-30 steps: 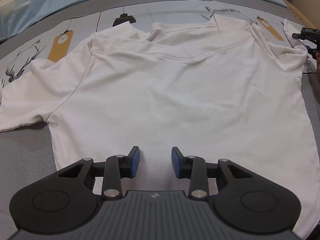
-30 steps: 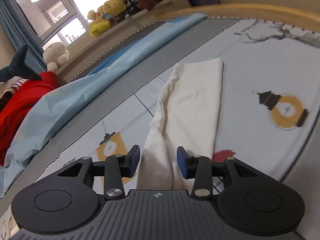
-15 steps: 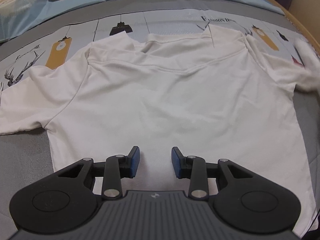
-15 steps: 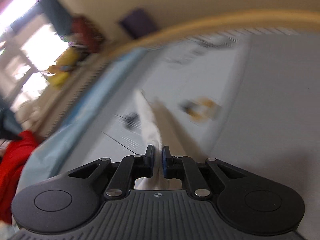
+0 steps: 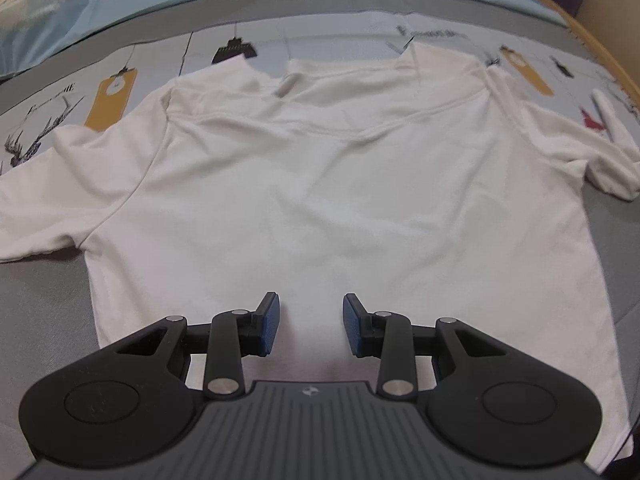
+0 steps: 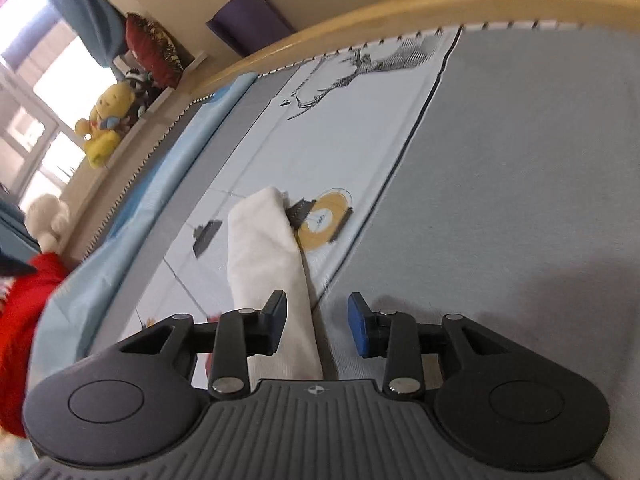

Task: Fold small clothes
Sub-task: 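Carry the sleeve across the shirt body with the right gripper and release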

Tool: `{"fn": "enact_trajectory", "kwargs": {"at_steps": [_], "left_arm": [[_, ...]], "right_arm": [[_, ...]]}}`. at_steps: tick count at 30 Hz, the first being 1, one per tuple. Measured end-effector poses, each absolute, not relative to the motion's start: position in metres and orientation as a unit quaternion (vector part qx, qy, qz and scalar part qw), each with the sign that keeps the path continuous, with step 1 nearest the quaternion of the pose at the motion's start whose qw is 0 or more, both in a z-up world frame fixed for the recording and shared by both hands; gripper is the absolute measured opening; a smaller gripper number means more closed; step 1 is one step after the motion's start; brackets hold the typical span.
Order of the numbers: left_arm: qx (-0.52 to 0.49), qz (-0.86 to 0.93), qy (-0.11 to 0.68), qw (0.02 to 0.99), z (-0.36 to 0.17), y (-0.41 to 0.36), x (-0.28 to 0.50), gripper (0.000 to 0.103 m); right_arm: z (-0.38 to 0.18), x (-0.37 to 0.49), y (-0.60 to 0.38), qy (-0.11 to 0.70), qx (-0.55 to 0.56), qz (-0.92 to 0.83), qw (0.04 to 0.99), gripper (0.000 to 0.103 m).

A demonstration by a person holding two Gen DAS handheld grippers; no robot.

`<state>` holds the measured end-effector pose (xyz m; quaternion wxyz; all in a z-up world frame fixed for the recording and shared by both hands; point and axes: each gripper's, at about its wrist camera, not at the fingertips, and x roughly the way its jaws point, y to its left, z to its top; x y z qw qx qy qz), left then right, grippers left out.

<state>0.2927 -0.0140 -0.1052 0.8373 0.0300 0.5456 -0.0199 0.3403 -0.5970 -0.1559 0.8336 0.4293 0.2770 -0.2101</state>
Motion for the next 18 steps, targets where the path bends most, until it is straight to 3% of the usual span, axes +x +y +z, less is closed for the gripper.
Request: {"fn": "enact_trajectory", "kwargs": {"at_steps": [12,13,15,18], "left_arm": [[0.047,0.000,0.564,0.825,-0.125,-0.014,0.302,0.040],[0.048,0.000,0.563,0.825,-0.125,-0.015,0.303,0.040],[0.049,0.001,0.562,0.826,-0.125,-0.016,0.304,0.040],[0.045,0.002,0.562,0.826,-0.124,-0.016,0.306,0.040]], "right_arm": [[-0.182,0.410,-0.621,0.249,0.417,-0.144,0.862,0.036],[-0.181,0.413,-0.620,0.251,0.410,-0.144,0.865,0.033],[-0.178,0.419,-0.620,0.263,0.396,-0.150,0.867,0.001],[-0.161,0.417,-0.620,0.248,0.396,-0.158,0.870,0.001]]}}
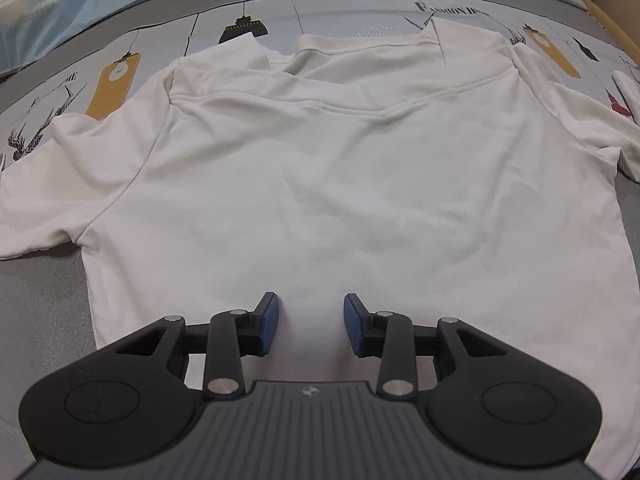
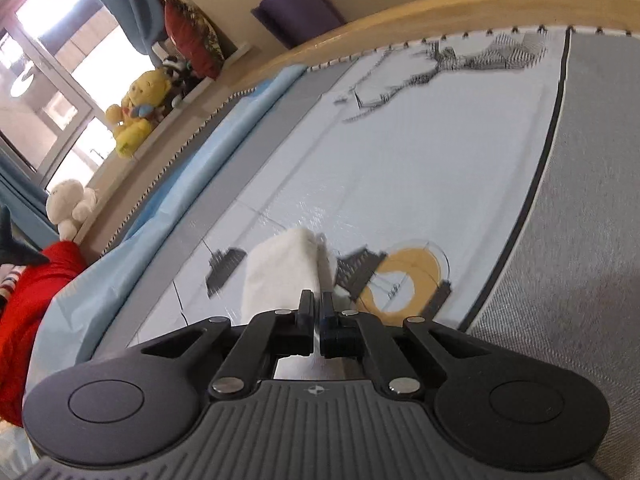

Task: Fold small clothes
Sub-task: 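Carry the sleeve across the shirt body with the right gripper and release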

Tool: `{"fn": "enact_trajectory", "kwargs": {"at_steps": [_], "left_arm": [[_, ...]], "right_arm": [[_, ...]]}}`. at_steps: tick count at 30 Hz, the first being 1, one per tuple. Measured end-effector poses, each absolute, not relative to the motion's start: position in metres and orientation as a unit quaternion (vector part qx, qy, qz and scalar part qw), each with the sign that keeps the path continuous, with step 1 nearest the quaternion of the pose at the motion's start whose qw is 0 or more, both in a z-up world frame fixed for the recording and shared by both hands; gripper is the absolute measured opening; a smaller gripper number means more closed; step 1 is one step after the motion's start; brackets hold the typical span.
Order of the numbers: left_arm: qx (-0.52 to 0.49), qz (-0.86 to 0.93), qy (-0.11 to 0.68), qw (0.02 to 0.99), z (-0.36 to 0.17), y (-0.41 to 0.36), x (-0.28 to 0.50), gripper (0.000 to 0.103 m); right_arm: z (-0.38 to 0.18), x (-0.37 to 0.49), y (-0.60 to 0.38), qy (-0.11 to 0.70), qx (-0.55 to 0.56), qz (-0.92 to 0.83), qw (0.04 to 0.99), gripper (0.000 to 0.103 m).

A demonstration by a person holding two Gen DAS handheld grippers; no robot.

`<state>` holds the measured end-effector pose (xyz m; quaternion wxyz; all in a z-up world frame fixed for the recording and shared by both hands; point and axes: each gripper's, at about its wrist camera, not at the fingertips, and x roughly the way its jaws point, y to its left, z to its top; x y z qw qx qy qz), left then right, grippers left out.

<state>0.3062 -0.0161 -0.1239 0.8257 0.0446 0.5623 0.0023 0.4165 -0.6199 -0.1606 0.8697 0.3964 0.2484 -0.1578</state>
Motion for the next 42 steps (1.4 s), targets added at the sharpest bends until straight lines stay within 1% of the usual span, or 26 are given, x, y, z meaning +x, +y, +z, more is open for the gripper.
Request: {"fn": "enact_trajectory", "kwargs": {"at_steps": [2,5,7,8,9,10,12,13,14,15,17,19,22,25,28,29,31,32,33,34,39,40,41,42], "left_arm": [[0.041,0.004,0.563,0.826,-0.123,-0.016,0.307,0.040],[0.041,0.004,0.563,0.826,-0.122,-0.018,0.307,0.040],[0.039,0.002,0.562,0.826,-0.121,-0.018,0.307,0.040],[0.040,0.002,0.562,0.826,-0.122,-0.019,0.306,0.040],[0.041,0.001,0.562,0.826,-0.122,-0.019,0.306,0.040],[0.041,0.001,0.562,0.826,-0.122,-0.020,0.306,0.040],[0.042,0.001,0.562,0.826,-0.122,-0.020,0.306,0.040],[0.042,0.001,0.562,0.826,-0.122,-0.020,0.305,0.040],[0.044,0.000,0.562,0.826,-0.122,-0.020,0.305,0.040],[0.045,0.000,0.562,0.826,-0.122,-0.020,0.304,0.040],[0.050,-0.001,0.561,0.826,-0.123,-0.022,0.303,0.040],[0.054,-0.002,0.561,0.826,-0.123,-0.024,0.303,0.040],[0.052,-0.001,0.561,0.826,-0.123,-0.024,0.304,0.040],[0.058,-0.002,0.560,0.827,-0.124,-0.024,0.304,0.042],[0.055,-0.002,0.560,0.827,-0.123,-0.022,0.304,0.043],[0.055,-0.002,0.560,0.826,-0.123,-0.022,0.304,0.043],[0.055,-0.001,0.560,0.826,-0.123,-0.023,0.304,0.043],[0.056,-0.002,0.560,0.826,-0.123,-0.024,0.304,0.043],[0.057,-0.003,0.560,0.827,-0.123,-0.024,0.303,0.043],[0.059,-0.004,0.559,0.827,-0.123,-0.025,0.302,0.043],[0.060,-0.005,0.558,0.828,-0.123,-0.024,0.301,0.046],[0.061,-0.005,0.558,0.828,-0.123,-0.024,0.301,0.046],[0.061,-0.005,0.558,0.828,-0.124,-0.024,0.301,0.046],[0.062,-0.005,0.558,0.828,-0.124,-0.024,0.301,0.047]], "right_arm": [[-0.128,0.411,-0.620,0.205,0.387,-0.160,0.885,0.001],[-0.079,0.384,-0.624,0.094,0.387,-0.168,0.902,0.001],[-0.068,0.359,-0.633,0.031,0.405,-0.189,0.894,0.000],[-0.070,0.349,-0.638,0.022,0.411,-0.208,0.887,0.000],[-0.080,0.340,-0.643,0.031,0.416,-0.239,0.877,0.000],[-0.094,0.336,-0.648,0.059,0.417,-0.275,0.864,0.000],[-0.133,0.328,-0.660,0.134,0.432,-0.330,0.828,0.001],[-0.154,0.320,-0.667,0.159,0.452,-0.352,0.804,0.001],[-0.169,0.313,-0.672,0.176,0.467,-0.371,0.783,0.001],[-0.177,0.306,-0.676,0.171,0.481,-0.371,0.776,0.000],[-0.168,0.310,-0.677,0.179,0.454,-0.372,0.790,0.000],[-0.155,0.308,-0.674,0.151,0.449,-0.363,0.802,0.000],[-0.145,0.306,-0.675,0.139,0.422,-0.382,0.810,0.000],[-0.155,0.298,-0.683,0.178,0.396,-0.460,0.774,0.000],[-0.161,0.291,-0.686,0.184,0.389,-0.475,0.768,0.000],[-0.159,0.292,-0.685,0.184,0.392,-0.465,0.773,0.004],[-0.156,0.298,-0.684,0.179,0.411,-0.433,0.782,0.006],[-0.159,0.301,-0.684,0.183,0.421,-0.419,0.783,0.021],[-0.162,0.304,-0.682,0.185,0.429,-0.412,0.783,0.032],[-0.163,0.305,-0.680,0.179,0.427,-0.410,0.786,0.032],[-0.169,0.320,-0.684,0.169,0.412,-0.401,0.800,0.032],[-0.171,0.322,-0.686,0.168,0.407,-0.395,0.806,0.030],[-0.172,0.323,-0.687,0.169,0.402,-0.392,0.810,0.010],[-0.172,0.323,-0.690,0.167,0.399,-0.397,0.810,0.004]]}}
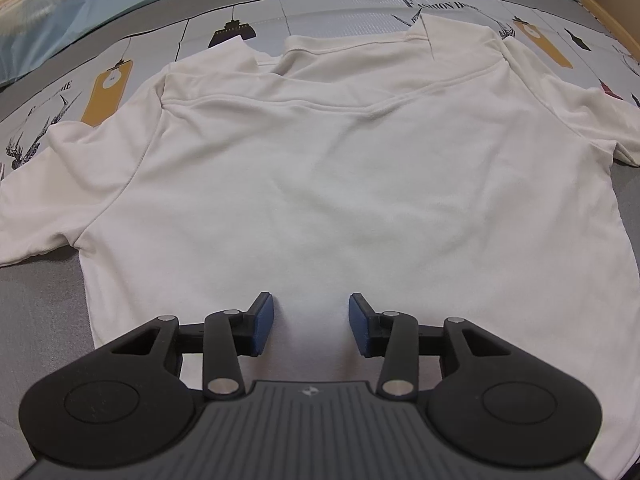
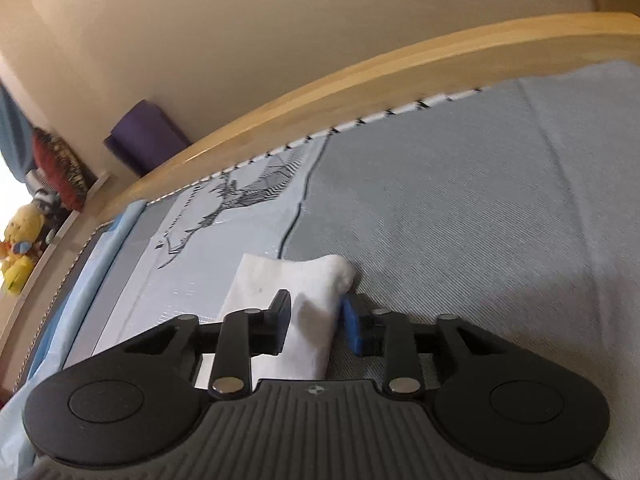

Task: Fold small clothes
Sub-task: 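Carry the sleeve across the shirt body with the right gripper and release, then grasp the other sleeve cuff with the left gripper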

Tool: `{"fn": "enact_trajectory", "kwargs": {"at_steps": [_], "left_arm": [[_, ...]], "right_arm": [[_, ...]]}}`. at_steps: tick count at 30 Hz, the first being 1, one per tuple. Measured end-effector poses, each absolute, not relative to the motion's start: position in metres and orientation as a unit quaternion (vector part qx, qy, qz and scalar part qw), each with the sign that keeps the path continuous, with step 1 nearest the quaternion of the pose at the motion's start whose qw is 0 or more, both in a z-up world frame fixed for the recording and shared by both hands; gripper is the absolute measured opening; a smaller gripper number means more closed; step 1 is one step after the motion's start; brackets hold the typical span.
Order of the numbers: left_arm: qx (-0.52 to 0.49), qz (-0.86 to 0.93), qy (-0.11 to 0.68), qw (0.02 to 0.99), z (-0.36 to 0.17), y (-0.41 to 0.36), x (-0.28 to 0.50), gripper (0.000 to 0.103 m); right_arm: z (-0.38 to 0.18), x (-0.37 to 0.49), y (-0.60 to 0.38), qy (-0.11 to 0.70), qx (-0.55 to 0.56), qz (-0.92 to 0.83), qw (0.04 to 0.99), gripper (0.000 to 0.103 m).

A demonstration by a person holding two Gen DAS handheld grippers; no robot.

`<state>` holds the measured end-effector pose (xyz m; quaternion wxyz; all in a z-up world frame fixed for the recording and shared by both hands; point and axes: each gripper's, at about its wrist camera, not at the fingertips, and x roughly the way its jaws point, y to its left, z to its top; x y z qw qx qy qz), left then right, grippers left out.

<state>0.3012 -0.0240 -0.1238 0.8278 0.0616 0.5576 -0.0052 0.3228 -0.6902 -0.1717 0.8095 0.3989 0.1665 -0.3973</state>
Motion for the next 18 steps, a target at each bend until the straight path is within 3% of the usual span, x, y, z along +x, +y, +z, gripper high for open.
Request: {"fn": "enact_trajectory", "kwargs": {"at_steps": [3,7,10,18], "left_arm": [[0.062,-0.004,0.558,0.827,-0.124,-0.025,0.302,0.047],[0.061,-0.007,0.558,0.827,-0.123,-0.021,0.303,0.047],[0.054,-0.005,0.555,0.830,-0.120,-0.015,0.302,0.047],[0.039,0.010,0.545,0.837,-0.107,0.003,0.300,0.047]], "right_arm": [[-0.162,0.305,-0.685,0.118,0.381,-0.450,0.799,0.004],[-0.172,0.303,-0.690,0.153,0.401,-0.482,0.764,0.004],[-0.159,0.311,-0.673,0.165,0.345,-0.502,0.775,0.016],[-0.108,0.347,-0.578,0.164,0.243,-0.361,0.885,0.021]]}}
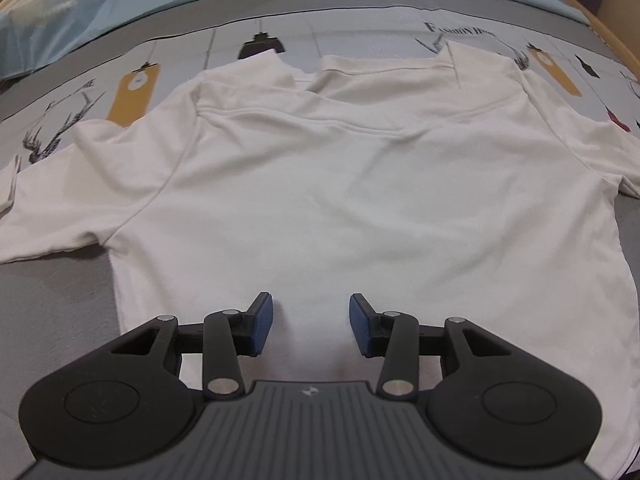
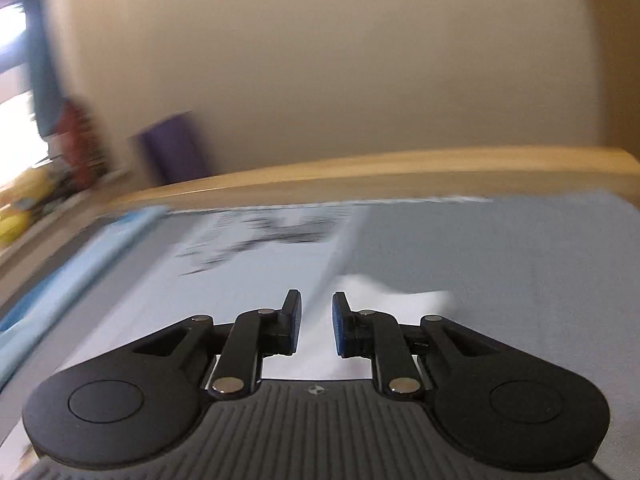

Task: Fold small clothes
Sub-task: 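Grasp the other sleeve cuff with the left gripper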

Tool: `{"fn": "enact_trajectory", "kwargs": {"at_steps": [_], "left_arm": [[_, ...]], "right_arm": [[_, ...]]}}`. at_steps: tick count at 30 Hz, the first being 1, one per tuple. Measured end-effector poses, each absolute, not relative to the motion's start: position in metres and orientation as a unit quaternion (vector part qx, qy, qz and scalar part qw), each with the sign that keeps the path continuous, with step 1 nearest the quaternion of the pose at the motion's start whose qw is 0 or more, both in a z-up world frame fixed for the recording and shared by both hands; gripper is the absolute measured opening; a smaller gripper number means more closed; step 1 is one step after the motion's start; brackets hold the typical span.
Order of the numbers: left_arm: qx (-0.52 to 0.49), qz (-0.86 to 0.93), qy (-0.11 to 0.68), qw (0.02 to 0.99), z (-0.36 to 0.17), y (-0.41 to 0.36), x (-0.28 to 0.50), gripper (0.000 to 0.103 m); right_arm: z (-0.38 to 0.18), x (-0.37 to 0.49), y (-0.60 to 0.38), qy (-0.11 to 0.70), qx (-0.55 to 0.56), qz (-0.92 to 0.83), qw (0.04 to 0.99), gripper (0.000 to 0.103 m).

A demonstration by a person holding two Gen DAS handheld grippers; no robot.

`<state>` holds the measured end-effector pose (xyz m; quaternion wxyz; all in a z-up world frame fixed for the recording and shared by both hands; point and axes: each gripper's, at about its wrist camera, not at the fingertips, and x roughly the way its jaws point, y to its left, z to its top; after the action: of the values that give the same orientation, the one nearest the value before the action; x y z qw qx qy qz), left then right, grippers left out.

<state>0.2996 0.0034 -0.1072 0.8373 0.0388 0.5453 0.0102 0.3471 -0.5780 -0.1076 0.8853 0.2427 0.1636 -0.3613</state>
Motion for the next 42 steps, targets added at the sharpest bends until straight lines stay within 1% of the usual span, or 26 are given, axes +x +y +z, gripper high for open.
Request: {"fn": "enact_trajectory", "kwargs": {"at_steps": [4,5,7,8,9,11,13,14,15,17,18,22,23,25,27,28,29,30,32,34,36,37,38,42], "left_arm": [[0.028,0.016,0.538,0.842,-0.099,0.017,0.297,0.047],[0.025,0.019,0.536,0.844,-0.096,0.021,0.297,0.047],[0.015,0.024,0.531,0.847,-0.090,0.030,0.295,0.047],[0.010,0.026,0.529,0.848,-0.087,0.035,0.294,0.047],[0.007,0.027,0.527,0.849,-0.085,0.040,0.293,0.047],[0.000,0.031,0.524,0.851,-0.080,0.050,0.289,0.047],[-0.010,0.035,0.522,0.852,-0.076,0.062,0.285,0.047],[-0.017,0.037,0.520,0.853,-0.074,0.068,0.283,0.047],[-0.024,0.040,0.519,0.854,-0.072,0.074,0.281,0.047],[-0.037,0.045,0.516,0.854,-0.068,0.087,0.277,0.047],[-0.043,0.048,0.515,0.855,-0.067,0.093,0.275,0.047],[-0.064,0.058,0.506,0.858,-0.060,0.116,0.268,0.047],[-0.071,0.062,0.501,0.860,-0.058,0.123,0.266,0.047],[-0.086,0.072,0.492,0.863,-0.055,0.136,0.263,0.047],[-0.098,0.083,0.483,0.866,-0.053,0.151,0.261,0.046],[-0.104,0.089,0.477,0.868,-0.053,0.161,0.260,0.046],[-0.109,0.094,0.471,0.870,-0.052,0.170,0.259,0.043],[-0.114,0.102,0.462,0.874,-0.051,0.181,0.259,0.034],[-0.118,0.116,0.443,0.881,-0.051,0.204,0.261,0.017],[-0.121,0.139,0.423,0.887,-0.051,0.230,0.265,0.012],[-0.119,0.167,0.404,0.892,-0.052,0.258,0.270,0.012],[-0.117,0.181,0.395,0.893,-0.054,0.271,0.273,0.012],[-0.117,0.192,0.386,0.894,-0.055,0.282,0.276,0.012],[-0.115,0.225,0.355,0.900,-0.064,0.321,0.287,0.012]], "right_arm": [[-0.095,0.366,-0.498,0.211,0.215,-0.174,0.937,0.022],[-0.093,0.368,-0.480,0.228,0.214,-0.120,0.942,0.024],[-0.093,0.373,-0.443,0.272,0.228,-0.001,0.935,0.027],[-0.096,0.374,-0.430,0.300,0.240,0.054,0.922,0.030],[-0.101,0.374,-0.418,0.329,0.248,0.099,0.906,0.030],[-0.113,0.371,-0.393,0.384,0.205,0.125,0.891,0.030],[-0.134,0.373,-0.384,0.459,0.149,0.093,0.871,0.030],[-0.141,0.371,-0.381,0.477,0.137,0.074,0.865,0.024],[-0.137,0.364,-0.381,0.462,0.139,0.063,0.873,0.021],[-0.121,0.361,-0.378,0.470,0.143,0.024,0.871,0.023],[-0.105,0.353,-0.370,0.453,0.151,0.013,0.879,0.026],[-0.037,0.331,-0.334,0.391,0.165,0.007,0.905,0.027],[-0.022,0.325,-0.320,0.376,0.170,0.016,0.911,0.030],[0.004,0.318,-0.289,0.345,0.188,0.055,0.918,0.032],[0.016,0.307,-0.265,0.320,0.185,0.095,0.924,0.038],[0.018,0.300,-0.252,0.309,0.178,0.111,0.928,0.039],[0.013,0.299,-0.239,0.303,0.167,0.120,0.931,0.039],[0.008,0.298,-0.224,0.308,0.151,0.123,0.931,0.039],[-0.003,0.306,-0.203,0.333,0.131,0.137,0.924,0.039],[-0.007,0.312,-0.189,0.344,0.130,0.153,0.917,0.036],[-0.011,0.320,-0.178,0.344,0.121,0.172,0.915,0.020],[-0.009,0.319,-0.174,0.340,0.115,0.176,0.916,0.017],[-0.007,0.319,-0.171,0.337,0.112,0.180,0.917,0.014],[-0.008,0.323,-0.164,0.344,0.120,0.205,0.908,0.014]]}}
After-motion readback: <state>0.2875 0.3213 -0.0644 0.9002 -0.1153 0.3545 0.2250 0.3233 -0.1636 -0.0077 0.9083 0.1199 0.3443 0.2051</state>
